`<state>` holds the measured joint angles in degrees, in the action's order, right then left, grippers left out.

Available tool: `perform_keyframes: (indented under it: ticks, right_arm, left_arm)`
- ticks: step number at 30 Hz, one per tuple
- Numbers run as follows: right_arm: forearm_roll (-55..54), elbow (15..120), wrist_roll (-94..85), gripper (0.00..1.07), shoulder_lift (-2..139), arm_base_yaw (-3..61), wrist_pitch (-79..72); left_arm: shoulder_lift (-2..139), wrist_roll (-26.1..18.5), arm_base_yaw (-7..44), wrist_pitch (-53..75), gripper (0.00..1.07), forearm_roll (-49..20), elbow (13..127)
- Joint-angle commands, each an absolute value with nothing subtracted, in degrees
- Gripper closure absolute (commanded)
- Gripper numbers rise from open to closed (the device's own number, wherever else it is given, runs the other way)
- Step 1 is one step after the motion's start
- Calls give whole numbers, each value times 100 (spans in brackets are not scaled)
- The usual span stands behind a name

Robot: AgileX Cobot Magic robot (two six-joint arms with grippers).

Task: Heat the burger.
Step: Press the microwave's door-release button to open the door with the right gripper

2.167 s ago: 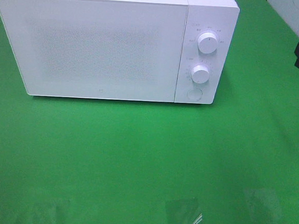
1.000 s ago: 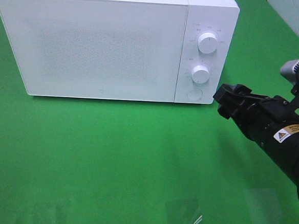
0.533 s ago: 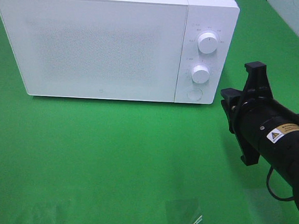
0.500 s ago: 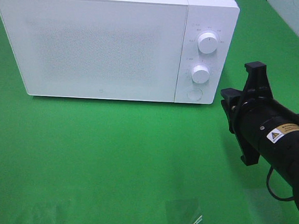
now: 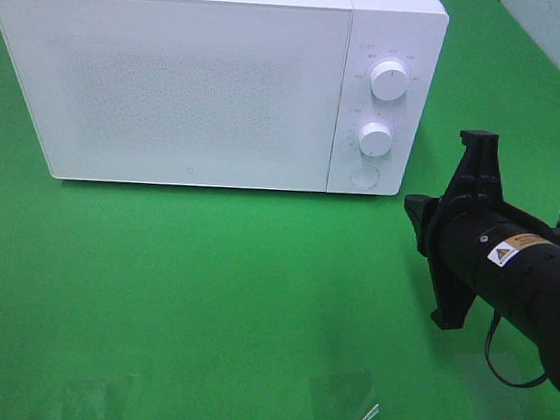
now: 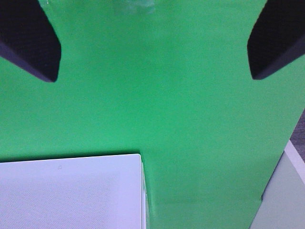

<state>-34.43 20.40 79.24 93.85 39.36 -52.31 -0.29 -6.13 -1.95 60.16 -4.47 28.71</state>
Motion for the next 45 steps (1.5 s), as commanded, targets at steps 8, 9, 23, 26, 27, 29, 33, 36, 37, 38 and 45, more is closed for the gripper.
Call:
perform_keyframes:
  ticks: [8,9,23,26,27,29,33,36,37,38,45]
  right_arm:
    - [-3346,2693,7941,107,10227,3655,-5082]
    - [-3352,2882,7941,107,10416,3621,-5082]
    - [-2785,4022,7918,107,11345,3002,-4647]
    - [-2779,4154,7918,107,11453,3002,-4595]
    - [-2779,4217,7918,107,11505,3002,-4607]
    - [-2779,4320,7918,107,11585,3002,-4601]
    - [-2785,4555,7918,107,11797,3002,-4572]
    - [-2813,4658,7918,107,11952,2997,-4566]
    - [-2813,4658,7918,107,11952,2997,-4566]
    - [-2876,4715,7895,107,12021,2997,-4589]
    - [-2974,4968,7809,107,12250,2997,-4790]
  left_arm:
    - [-138,-607,-189,5936,7,-447,2853]
    - [-138,-607,-189,5936,7,-447,2853]
    - [-138,-607,-189,5936,7,-447,2853]
    - [-138,-607,-189,5936,7,-447,2853]
    - [-138,-607,-189,5936,7,-447,2853]
    - [-138,-607,-189,5936,7,-447,2853]
    - [-138,-607,-189,5936,7,-447,2853]
    - [-138,-607,-189,5936,7,-447,2853]
    - [-138,-607,-189,5936,7,-447,2853]
    - [-138,-607,-189,5936,7,-447,2853]
    - [-138,-607,-189,5936,7,-447,2853]
